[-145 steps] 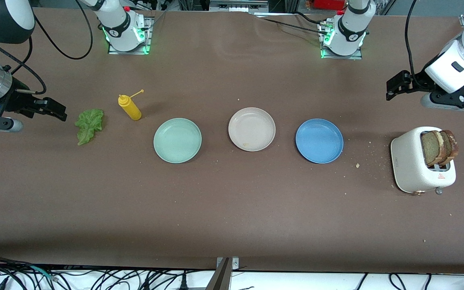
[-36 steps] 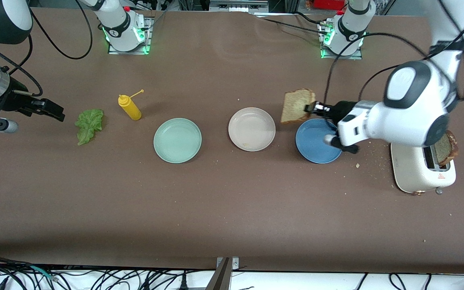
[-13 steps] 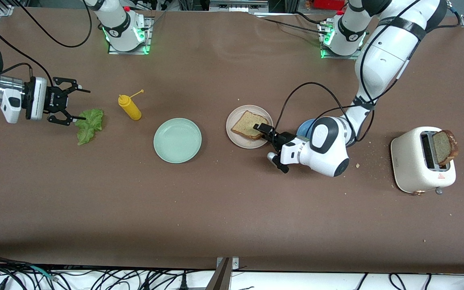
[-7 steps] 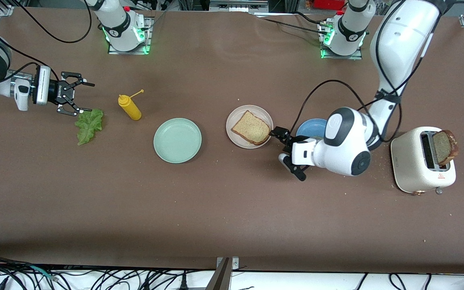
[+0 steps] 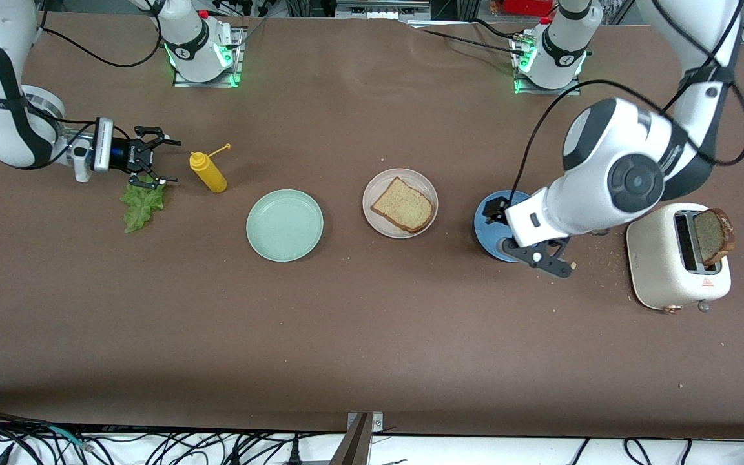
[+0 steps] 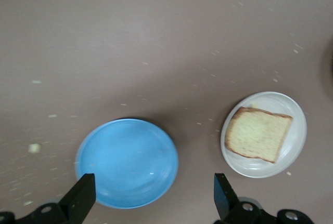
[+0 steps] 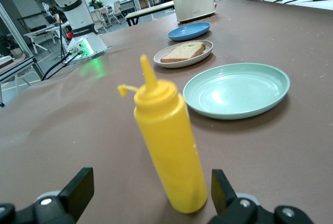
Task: Make sandwich in beige plate with both arms
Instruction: 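Lay the bread on the beige plate while the right gripper reaches the bottle, then grasp the yellow bottle with the right gripper while the left gripper withdraws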
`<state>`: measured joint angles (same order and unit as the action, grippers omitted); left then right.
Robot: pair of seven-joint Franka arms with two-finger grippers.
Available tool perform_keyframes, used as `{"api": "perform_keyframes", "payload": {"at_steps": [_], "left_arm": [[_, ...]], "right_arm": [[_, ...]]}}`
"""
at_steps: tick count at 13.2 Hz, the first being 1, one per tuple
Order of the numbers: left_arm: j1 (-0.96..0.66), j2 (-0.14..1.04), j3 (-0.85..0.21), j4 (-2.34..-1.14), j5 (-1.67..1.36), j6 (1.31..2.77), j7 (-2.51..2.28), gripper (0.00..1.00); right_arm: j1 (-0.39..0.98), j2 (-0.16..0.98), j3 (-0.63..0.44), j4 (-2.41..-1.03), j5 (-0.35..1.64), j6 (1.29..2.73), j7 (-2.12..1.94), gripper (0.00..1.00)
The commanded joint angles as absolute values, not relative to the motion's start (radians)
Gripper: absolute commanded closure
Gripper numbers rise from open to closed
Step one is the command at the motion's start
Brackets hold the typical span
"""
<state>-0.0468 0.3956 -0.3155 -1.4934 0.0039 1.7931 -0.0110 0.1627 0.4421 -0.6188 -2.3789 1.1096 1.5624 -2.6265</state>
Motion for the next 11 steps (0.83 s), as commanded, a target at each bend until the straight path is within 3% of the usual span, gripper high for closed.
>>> {"api": "perform_keyframes", "payload": {"at_steps": [1, 5, 9, 10, 11], "left_arm": [[0.015, 0.283, -0.313, -1.528, 0.048, 1.751, -0.069, 0.0], [0.031, 0.125, -0.258, -1.558, 0.034, 1.631, -0.13, 0.0], [0.043, -0.076, -0.209, -1.738, -0.045, 1.608, -0.129, 0.0], [0.0, -0.078, -0.168, -1.736, -0.061, 1.609, -0.121, 0.0], [-0.026, -0.075, -0.128, -1.735, -0.061, 1.612, -0.115, 0.0]], "right_arm": [[0.152, 0.491, -0.615, -2.364, 1.153, 1.513, -2.68, 0.0], [0.164, 0.541, -0.58, -2.362, 1.23, 1.483, -2.706, 0.0], [0.164, 0.581, -0.529, -2.362, 1.291, 1.486, -2.721, 0.0], [0.164, 0.583, -0.522, -2.362, 1.305, 1.486, -2.721, 0.04], [0.166, 0.584, -0.519, -2.362, 1.308, 1.493, -2.721, 0.18]]}}
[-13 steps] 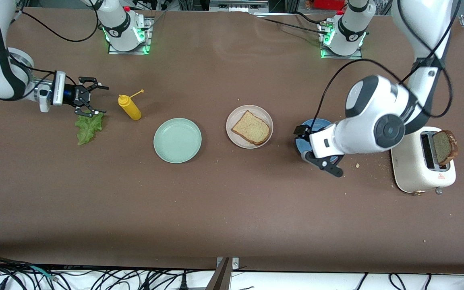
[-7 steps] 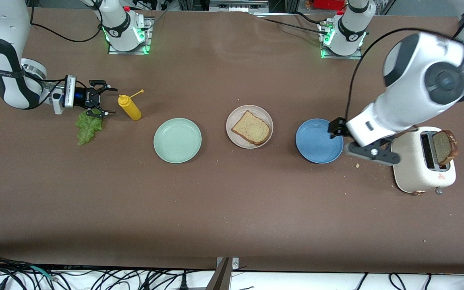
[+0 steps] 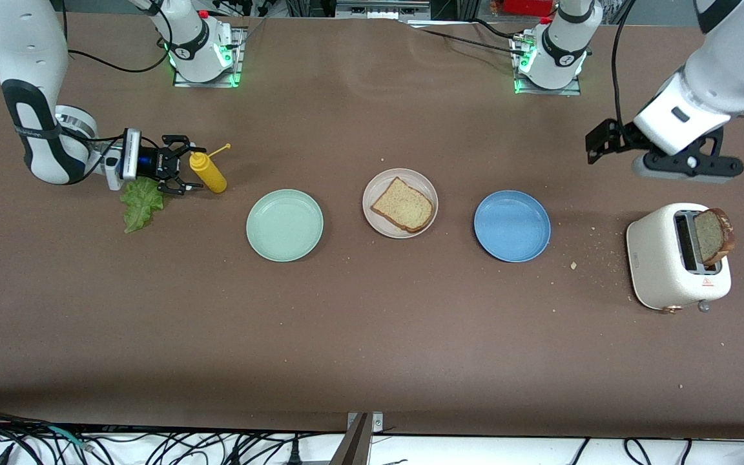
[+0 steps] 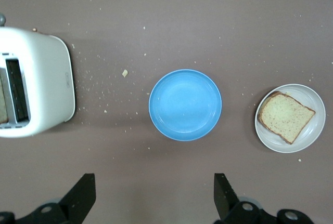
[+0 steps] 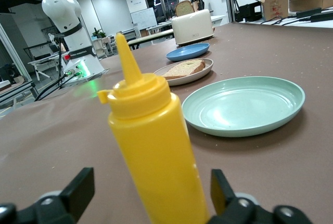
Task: Make sandwich in beige plate with both arms
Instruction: 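Grasp the yellow bottle with the right gripper while the left gripper withdraws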
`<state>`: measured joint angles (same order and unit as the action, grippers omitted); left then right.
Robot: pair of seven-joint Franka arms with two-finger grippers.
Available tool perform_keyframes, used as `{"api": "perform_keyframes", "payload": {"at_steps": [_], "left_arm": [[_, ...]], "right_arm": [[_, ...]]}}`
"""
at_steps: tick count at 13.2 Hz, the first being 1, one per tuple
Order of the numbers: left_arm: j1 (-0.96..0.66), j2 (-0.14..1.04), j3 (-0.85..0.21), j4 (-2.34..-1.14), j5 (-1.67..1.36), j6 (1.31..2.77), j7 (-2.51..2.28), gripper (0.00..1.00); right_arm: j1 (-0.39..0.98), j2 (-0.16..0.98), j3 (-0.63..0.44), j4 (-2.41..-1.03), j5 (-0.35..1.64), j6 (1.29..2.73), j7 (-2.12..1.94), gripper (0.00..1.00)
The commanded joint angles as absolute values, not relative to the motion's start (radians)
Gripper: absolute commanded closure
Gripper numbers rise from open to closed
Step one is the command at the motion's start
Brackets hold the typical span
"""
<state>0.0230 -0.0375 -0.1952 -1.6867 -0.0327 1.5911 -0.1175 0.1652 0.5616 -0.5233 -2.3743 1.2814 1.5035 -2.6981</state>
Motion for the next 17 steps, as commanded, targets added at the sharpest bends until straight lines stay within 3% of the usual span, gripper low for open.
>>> {"api": "perform_keyframes", "payload": {"at_steps": [1, 3, 5, 8, 12, 17], "left_arm": [[-0.034, -0.072, -0.127, -1.733, -0.06, 1.612, -0.12, 0.0], [-0.041, -0.045, -0.136, -1.703, -0.048, 1.6, -0.123, 0.0], [-0.046, -0.025, -0.143, -1.68, -0.048, 1.586, -0.123, 0.0], [-0.049, -0.009, -0.164, -1.672, -0.02, 1.588, -0.126, 0.0], [-0.052, 0.006, -0.181, -1.649, 0.009, 1.588, -0.14, 0.0], [-0.016, 0.015, -0.172, -1.632, 0.009, 1.585, -0.132, 0.0]], "right_arm": [[0.167, 0.584, -0.518, -2.362, 1.318, 1.497, -2.721, 0.29], [0.19, 0.583, -0.518, -2.359, 1.35, 1.499, -2.726, 0.85], [0.212, 0.577, -0.518, -2.358, 1.377, 1.519, -2.724, 1.0], [0.281, 0.52, -0.525, -2.324, 1.413, 1.575, -2.648, 1.0], [0.412, 0.384, -0.529, -2.258, 1.396, 1.771, -2.395, 1.0], [0.546, 0.327, -0.526, -2.044, 1.166, 1.937, -2.024, 1.0]]}}
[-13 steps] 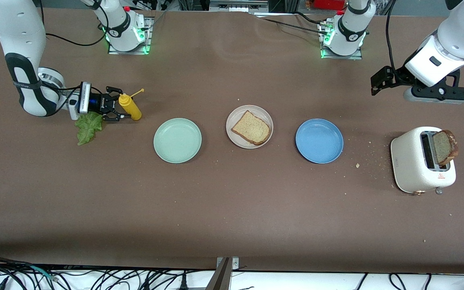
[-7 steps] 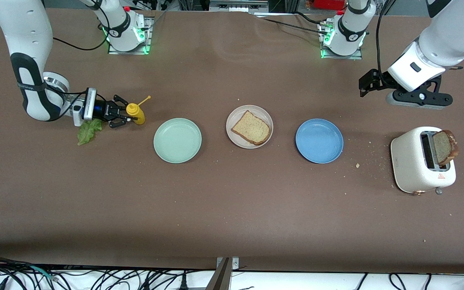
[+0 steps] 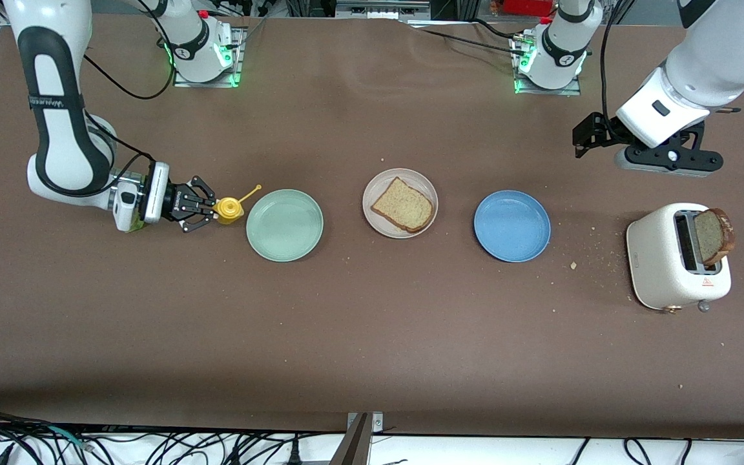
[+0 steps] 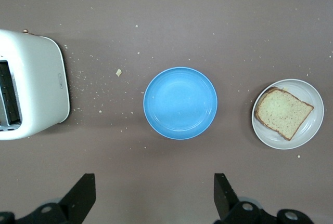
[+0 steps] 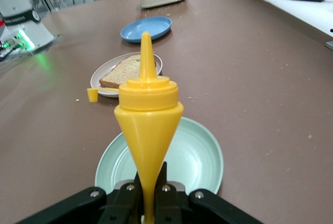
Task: Make sandwich in beige plate with both arms
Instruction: 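Carry the yellow bottle with the right gripper over the bread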
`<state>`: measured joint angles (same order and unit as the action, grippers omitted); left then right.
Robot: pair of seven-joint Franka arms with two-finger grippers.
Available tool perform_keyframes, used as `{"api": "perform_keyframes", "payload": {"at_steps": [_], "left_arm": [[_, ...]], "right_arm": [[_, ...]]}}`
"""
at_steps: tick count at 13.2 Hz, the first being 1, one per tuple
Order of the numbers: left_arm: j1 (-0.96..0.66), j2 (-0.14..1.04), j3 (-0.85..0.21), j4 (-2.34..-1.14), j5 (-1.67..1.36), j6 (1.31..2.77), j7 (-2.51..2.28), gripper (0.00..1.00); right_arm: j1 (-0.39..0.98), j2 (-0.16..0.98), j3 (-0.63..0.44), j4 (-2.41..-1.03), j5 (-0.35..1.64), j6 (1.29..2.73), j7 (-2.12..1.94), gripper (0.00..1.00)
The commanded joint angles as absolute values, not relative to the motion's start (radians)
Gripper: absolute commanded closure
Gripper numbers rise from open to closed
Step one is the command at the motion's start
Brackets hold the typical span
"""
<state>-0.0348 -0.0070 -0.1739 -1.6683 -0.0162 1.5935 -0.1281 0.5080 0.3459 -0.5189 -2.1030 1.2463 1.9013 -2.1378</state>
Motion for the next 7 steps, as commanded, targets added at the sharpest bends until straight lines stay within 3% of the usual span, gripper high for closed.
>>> {"api": "perform_keyframes", "payload": {"at_steps": [1, 7], "left_arm": [[0.018, 0.015, -0.173, -1.632, 0.009, 1.585, -0.129, 0.0], [0.049, 0.029, -0.173, -1.614, 0.006, 1.591, -0.135, 0.0]], "right_arm": [[0.583, 0.321, -0.528, -2.016, 1.111, 1.986, -1.952, 1.0], [0.846, 0.327, -0.517, -1.844, 0.628, 2.2, -1.414, 1.0]]}}
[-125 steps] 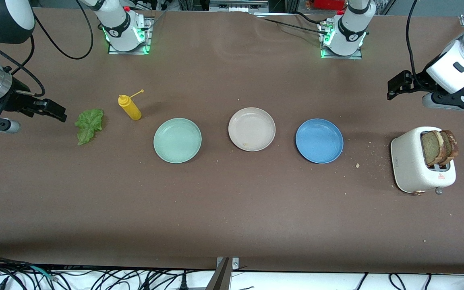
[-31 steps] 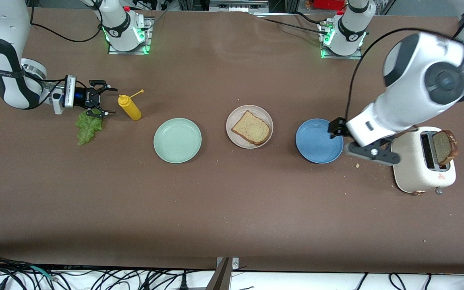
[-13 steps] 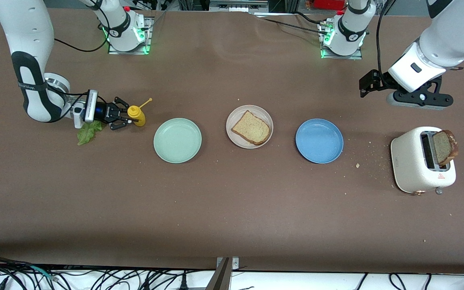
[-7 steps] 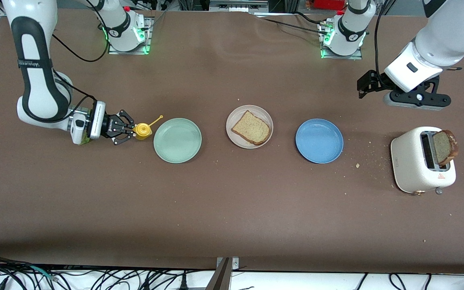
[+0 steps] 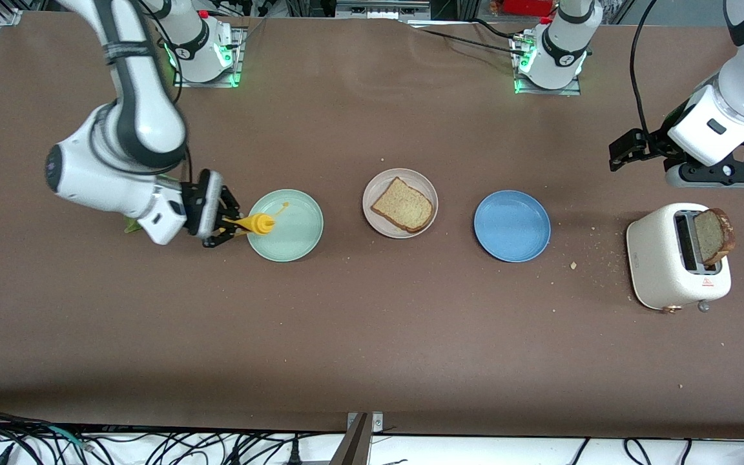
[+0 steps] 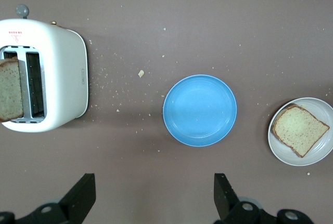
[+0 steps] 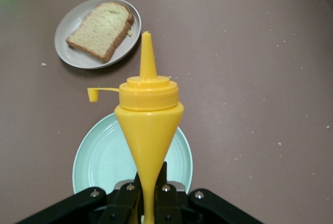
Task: Make sandwich in beige plate with both arms
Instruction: 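Carry the yellow bottle with the right gripper over the bread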
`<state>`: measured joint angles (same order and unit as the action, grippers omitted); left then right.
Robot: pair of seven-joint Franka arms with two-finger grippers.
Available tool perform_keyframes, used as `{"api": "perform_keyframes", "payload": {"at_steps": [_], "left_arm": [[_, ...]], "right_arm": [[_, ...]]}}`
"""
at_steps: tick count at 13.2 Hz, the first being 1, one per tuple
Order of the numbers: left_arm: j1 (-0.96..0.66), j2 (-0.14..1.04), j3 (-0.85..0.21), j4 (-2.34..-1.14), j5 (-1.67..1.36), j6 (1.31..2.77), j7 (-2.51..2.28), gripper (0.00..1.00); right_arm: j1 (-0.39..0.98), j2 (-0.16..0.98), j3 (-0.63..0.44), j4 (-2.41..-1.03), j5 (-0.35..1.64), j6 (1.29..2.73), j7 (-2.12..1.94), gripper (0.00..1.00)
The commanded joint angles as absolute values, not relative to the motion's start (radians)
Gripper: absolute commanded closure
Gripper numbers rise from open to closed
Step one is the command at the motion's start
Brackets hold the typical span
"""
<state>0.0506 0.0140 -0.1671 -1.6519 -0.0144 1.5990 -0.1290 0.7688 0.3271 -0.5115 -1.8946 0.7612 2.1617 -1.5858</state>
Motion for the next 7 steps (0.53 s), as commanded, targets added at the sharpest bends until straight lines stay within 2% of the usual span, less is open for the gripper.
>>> {"api": "perform_keyframes", "payload": {"at_steps": [1, 4, 7], "left_arm": [[0.046, 0.029, -0.178, -1.614, 0.006, 1.588, -0.137, 0.0], [0.041, 0.031, -0.179, -1.608, 0.009, 1.588, -0.137, 0.0], [0.038, 0.032, -0.179, -1.608, 0.008, 1.589, -0.136, 0.0]], "right_arm": [[0.894, 0.334, -0.517, -1.817, 0.536, 2.21, -1.297, 1.0], [1.037, 0.379, -0.517, -1.749, 0.26, 2.22, -0.946, 1.0], [1.153, 0.477, -0.517, -1.691, 0.028, 2.218, -0.61, 1.0]]}}
